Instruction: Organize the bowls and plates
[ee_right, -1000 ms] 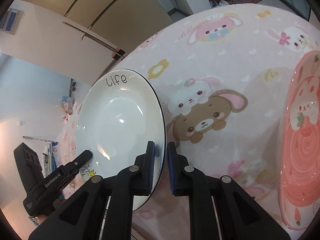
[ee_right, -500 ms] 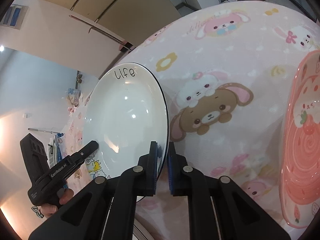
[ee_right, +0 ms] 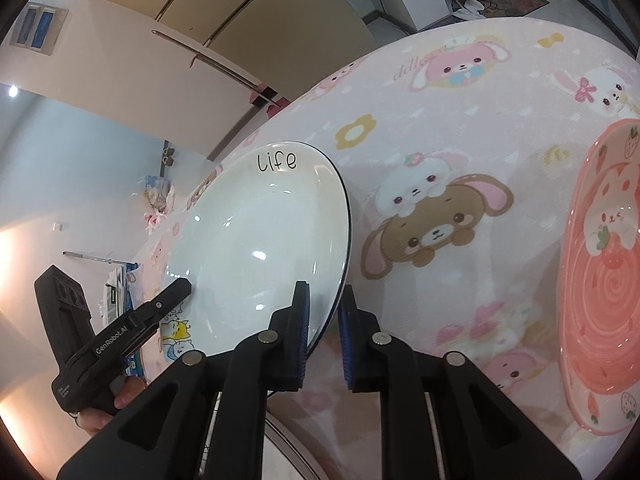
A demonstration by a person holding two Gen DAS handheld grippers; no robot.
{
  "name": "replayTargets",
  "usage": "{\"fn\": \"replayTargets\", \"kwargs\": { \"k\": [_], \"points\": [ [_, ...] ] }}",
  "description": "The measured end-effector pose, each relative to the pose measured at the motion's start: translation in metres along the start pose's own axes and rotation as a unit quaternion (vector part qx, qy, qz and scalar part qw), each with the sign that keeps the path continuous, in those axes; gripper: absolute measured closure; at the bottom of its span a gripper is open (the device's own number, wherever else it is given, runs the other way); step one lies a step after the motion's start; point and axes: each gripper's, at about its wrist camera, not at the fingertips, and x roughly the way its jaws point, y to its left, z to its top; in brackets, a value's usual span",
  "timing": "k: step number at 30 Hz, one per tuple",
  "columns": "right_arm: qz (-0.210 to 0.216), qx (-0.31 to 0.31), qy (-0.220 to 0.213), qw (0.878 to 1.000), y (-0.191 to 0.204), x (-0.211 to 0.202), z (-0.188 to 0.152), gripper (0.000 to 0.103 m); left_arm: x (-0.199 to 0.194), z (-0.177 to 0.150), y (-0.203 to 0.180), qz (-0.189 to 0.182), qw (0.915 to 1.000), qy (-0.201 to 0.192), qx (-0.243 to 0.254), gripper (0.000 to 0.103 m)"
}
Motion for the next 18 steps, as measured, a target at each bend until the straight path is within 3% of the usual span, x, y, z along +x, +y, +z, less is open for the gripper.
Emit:
{"fn": "replayTargets", "kwargs": {
  "k": [6,9,18],
  "points": [
    [0.008,-0.020,-0.030,0.999,0.007,-0.024,-0.005,0.089,-0.024,0.002,-0.001,-0.037,0.9989,-0.029,-0.001,0.086],
    [-0.004,-0.039,-0.051,0.998,0.016,-0.038,-0.011,0.089,-0.037,0.000,-0.006,-0.032,0.9989,-0.035,0.003,0.086],
    [0.017,-0.084,-0.098,0.991,0.054,-0.099,-0.041,0.089,-0.130,-0.020,-0.029,-0.048,0.9941,-0.094,0.024,0.087]
  ]
}}
